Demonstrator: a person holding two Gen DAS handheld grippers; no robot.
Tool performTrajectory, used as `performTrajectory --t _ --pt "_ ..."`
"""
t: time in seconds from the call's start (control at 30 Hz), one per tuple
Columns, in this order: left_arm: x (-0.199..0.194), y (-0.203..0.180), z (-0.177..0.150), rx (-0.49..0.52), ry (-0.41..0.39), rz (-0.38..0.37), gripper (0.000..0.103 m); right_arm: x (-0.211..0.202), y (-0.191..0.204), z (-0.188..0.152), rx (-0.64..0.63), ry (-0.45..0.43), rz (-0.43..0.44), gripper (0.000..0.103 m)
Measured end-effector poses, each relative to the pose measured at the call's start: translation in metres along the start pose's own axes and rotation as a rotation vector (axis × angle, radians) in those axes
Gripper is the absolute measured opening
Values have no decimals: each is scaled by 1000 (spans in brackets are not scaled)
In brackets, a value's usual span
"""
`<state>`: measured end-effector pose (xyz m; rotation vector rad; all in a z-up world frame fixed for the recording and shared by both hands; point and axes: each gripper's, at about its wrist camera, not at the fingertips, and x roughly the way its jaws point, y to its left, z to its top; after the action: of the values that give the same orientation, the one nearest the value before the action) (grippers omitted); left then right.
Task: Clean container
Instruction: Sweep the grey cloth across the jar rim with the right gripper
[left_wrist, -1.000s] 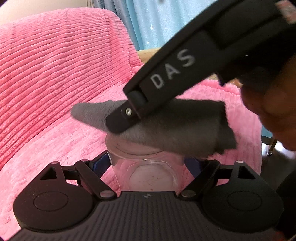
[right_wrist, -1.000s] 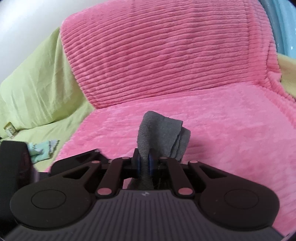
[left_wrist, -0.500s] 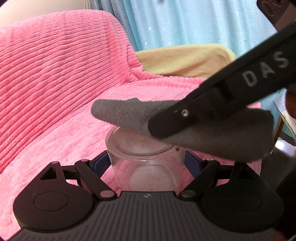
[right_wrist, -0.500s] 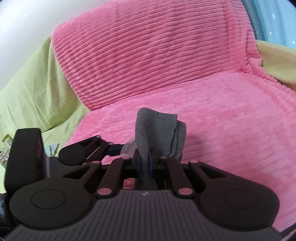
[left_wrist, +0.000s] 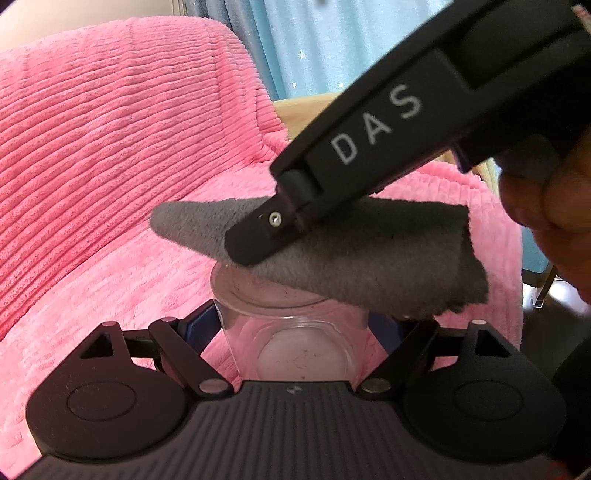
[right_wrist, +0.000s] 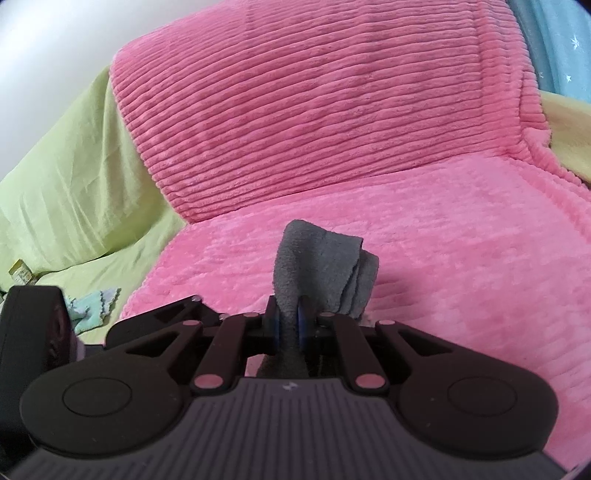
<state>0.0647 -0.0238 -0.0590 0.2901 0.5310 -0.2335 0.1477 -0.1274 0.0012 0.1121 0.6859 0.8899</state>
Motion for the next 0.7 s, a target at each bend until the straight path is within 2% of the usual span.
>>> performTrajectory --t 0.17,0.4,0.47,0.57,0.7 --pt "-3 2 -2 -19 -2 -14 85 -13 -1 -8 41 4 -37 6" --pt "-4 5 -2 -40 8 -24 85 -24 2 -16 99 -1 -23 7" --pt "-7 6 -1 -51 19 -31 86 -31 -4 -15 162 -30 -8 7" --pt "-8 5 2 -31 66 -39 85 -48 -4 -18 199 -91 -44 7" --pt "-8 11 8 -1 116 -73 86 -70 -11 -32 272 -131 -91 7"
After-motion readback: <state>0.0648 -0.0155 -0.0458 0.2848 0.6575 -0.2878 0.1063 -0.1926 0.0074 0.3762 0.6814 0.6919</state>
